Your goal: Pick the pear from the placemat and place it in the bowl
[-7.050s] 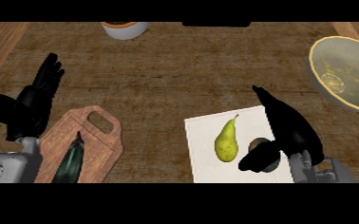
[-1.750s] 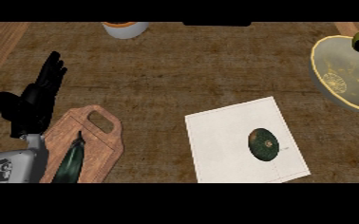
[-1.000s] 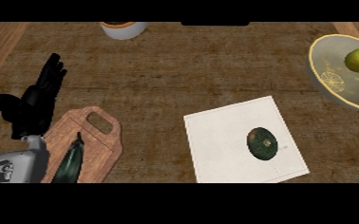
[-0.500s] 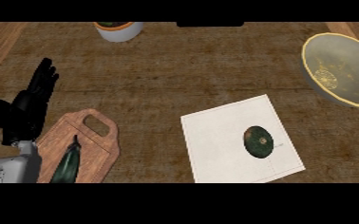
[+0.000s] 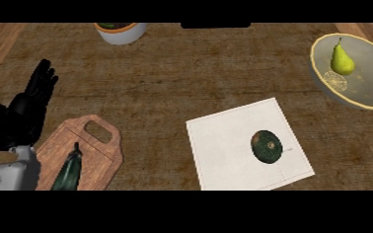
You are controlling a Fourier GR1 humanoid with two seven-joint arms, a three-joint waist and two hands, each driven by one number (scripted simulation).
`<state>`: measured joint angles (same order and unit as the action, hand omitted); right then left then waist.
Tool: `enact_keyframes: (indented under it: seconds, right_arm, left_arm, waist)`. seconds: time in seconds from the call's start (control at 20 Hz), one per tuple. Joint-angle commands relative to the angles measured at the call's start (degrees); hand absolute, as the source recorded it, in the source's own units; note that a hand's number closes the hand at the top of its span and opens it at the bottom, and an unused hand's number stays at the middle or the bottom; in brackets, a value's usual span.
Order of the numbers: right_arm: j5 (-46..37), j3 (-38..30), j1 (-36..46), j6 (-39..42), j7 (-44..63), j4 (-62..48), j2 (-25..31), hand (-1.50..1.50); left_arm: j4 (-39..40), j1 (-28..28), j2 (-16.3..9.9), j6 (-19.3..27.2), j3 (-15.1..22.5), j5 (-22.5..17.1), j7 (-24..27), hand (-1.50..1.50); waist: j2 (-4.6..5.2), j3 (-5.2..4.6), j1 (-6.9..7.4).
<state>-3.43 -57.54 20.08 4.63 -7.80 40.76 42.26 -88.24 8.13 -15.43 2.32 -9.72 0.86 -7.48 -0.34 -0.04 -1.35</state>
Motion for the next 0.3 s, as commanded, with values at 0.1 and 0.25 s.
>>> enact_keyframes:
  seconds: [0.1,0.25]
  right_arm:
    - [9.0,-4.6,-10.6,10.4,1.1,10.4,-1.5,-1.5]
    - [12.7,-5.4,-14.9,10.9,3.6,19.8,-6.4,-1.5]
  left_arm:
    - [-0.4,2.0,-3.3,-3.0,-3.2,-2.8,-2.4,0.0]
    - [-1.8,1.0,1.4,1.2,1.1,1.7,-2.1,0.0]
  waist:
    - [0.08,-0.01,0.37]
    - [0.15,-0.01,0.59]
